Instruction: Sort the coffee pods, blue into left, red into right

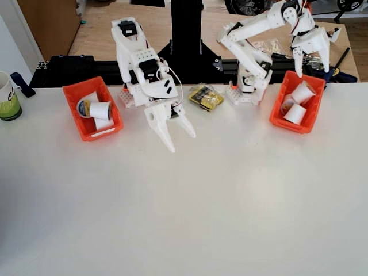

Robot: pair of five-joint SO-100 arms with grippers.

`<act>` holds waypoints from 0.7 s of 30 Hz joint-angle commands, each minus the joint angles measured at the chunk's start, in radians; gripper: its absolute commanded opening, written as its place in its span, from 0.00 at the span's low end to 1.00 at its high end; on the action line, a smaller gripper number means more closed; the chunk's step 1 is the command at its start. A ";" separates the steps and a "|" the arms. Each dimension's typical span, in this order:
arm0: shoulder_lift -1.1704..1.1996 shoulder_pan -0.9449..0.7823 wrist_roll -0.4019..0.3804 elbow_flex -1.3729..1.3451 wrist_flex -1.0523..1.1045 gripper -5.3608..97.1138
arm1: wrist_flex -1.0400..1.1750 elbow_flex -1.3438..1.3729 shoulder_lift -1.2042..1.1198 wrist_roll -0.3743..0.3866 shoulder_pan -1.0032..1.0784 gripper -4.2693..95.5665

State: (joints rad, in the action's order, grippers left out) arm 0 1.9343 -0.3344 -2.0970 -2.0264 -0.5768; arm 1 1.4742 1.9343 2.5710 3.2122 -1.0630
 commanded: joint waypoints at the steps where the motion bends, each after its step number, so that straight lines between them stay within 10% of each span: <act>1: -0.011 -0.003 -0.032 0.060 0.023 0.39 | 0.008 -0.003 0.037 0.026 0.324 0.28; 4: -0.083 0.017 -0.110 0.121 0.044 0.39 | -0.176 0.012 -0.083 -0.402 0.753 0.26; 6: -0.126 0.051 -0.199 0.156 0.057 0.39 | -0.325 -0.009 -0.215 -0.514 0.902 0.24; 13: -0.094 0.178 -0.482 0.164 0.077 0.37 | -0.881 0.012 -0.486 -0.526 1.184 0.18; 21: -0.043 0.189 -0.526 0.087 0.383 0.32 | -1.060 0.109 -0.449 -0.293 1.175 0.12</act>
State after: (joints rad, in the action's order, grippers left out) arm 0 1.8408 -0.1580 -2.6032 -1.9221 -0.3467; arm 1 0.4633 2.0172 2.0755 2.8501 0.1227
